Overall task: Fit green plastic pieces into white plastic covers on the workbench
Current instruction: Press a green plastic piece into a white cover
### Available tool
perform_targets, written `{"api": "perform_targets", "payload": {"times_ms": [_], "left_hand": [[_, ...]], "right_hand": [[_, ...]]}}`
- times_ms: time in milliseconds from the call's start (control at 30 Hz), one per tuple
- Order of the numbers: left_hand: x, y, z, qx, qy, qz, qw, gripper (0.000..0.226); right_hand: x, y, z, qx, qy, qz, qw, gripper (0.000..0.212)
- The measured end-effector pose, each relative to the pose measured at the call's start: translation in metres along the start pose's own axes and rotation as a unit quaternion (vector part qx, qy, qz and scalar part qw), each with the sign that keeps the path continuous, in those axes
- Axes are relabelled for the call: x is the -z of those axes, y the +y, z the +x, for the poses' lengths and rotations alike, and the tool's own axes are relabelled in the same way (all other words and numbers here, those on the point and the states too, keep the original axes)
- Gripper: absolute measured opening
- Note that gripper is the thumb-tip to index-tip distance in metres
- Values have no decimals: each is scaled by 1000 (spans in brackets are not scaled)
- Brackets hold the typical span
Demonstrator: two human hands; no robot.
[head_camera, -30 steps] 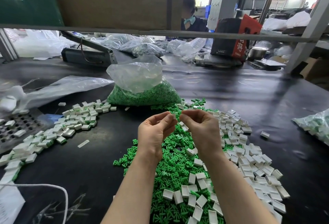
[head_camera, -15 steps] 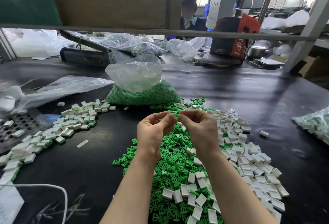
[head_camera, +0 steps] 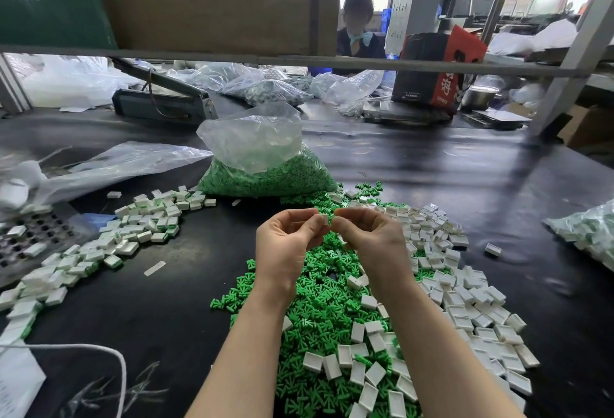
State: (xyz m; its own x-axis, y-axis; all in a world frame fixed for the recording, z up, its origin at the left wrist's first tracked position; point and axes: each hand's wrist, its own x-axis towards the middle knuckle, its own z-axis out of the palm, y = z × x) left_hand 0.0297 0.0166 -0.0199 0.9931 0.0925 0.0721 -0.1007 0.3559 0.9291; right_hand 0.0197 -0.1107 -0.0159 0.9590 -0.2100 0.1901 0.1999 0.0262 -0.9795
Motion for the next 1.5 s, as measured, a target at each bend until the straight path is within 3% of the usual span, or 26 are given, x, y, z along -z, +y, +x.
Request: {"api": "perform_targets", "payload": {"times_ms": [267, 767, 1167, 1367, 1500], "left_hand": [[1, -2, 1, -24, -14, 73, 997, 8], [2, -4, 1, -38, -25, 103, 994, 8], [2, -4, 1, -46, -24, 111, 992, 7], [7, -1, 3, -57, -58, 166, 983, 10], [11, 0, 3, -71, -83, 225, 968, 7]], "right_hand": [[5, 2, 1, -11, -41, -77, 996, 12], [7, 1, 0, 25, -48, -139, 989, 7], [7, 4, 0, 31, -44, -54, 997, 6], [9, 3, 0, 36, -60, -60, 996, 6], [11, 2, 0, -8, -76, -23, 997, 14]]}}
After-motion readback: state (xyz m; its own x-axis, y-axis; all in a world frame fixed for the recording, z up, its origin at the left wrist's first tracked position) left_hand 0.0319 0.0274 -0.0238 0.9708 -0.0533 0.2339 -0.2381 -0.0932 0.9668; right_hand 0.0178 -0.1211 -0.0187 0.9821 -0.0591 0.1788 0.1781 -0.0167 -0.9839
